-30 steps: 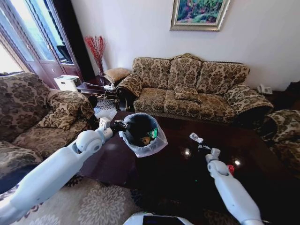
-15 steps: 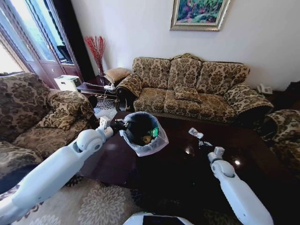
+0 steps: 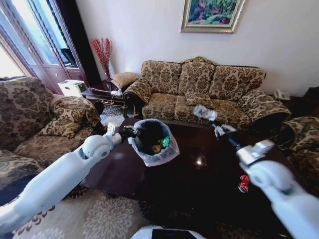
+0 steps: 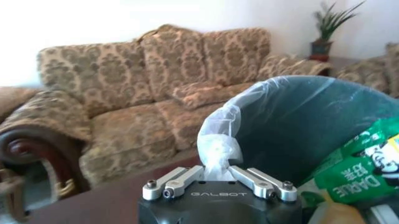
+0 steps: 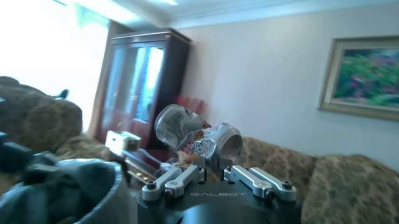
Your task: Move to the front of the table and place the trash on the table into the trash bin.
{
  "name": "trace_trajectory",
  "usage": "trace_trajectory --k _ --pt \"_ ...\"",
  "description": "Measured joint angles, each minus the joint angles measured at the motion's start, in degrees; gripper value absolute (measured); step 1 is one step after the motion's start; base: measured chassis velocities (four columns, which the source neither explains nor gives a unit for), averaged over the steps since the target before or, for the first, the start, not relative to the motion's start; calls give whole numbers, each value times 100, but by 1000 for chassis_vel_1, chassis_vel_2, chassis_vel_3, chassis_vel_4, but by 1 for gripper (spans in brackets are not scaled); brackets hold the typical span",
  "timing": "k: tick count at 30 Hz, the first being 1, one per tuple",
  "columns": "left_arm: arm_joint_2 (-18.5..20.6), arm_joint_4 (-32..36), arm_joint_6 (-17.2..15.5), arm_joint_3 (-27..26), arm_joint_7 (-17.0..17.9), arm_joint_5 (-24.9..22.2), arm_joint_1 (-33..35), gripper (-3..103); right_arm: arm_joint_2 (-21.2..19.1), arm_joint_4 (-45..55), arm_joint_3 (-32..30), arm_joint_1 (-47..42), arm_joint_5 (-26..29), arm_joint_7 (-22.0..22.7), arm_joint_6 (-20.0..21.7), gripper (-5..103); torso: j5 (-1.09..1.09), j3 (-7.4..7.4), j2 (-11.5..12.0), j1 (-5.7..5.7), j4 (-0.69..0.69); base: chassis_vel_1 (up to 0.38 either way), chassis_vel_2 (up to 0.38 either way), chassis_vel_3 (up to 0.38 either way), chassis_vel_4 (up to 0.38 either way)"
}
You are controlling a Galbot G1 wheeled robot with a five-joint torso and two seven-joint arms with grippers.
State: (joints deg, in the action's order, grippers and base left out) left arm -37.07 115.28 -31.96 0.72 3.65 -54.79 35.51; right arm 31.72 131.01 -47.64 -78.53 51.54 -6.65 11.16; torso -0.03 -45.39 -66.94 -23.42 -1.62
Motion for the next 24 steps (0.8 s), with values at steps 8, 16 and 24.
trace_trajectory --k 8,16,24 --pt "227 -150 -181 422 -242 -123 -593 1 -2035 91 185 701 827 -474 265 12 3 -1 0 -1 -15 0 0 0 0" --pt "49 -298 -296 902 -335 -129 -1065 1 -2971 135 198 765 1097 -819 236 12 6 -1 0 -1 -9 0 0 0 0" --pt "-214 -366 -298 1340 -234 -134 -1439 1 -3217 278 324 626 1133 -904 256 12 4 -1 1 -2 -11 0 0 0 0"
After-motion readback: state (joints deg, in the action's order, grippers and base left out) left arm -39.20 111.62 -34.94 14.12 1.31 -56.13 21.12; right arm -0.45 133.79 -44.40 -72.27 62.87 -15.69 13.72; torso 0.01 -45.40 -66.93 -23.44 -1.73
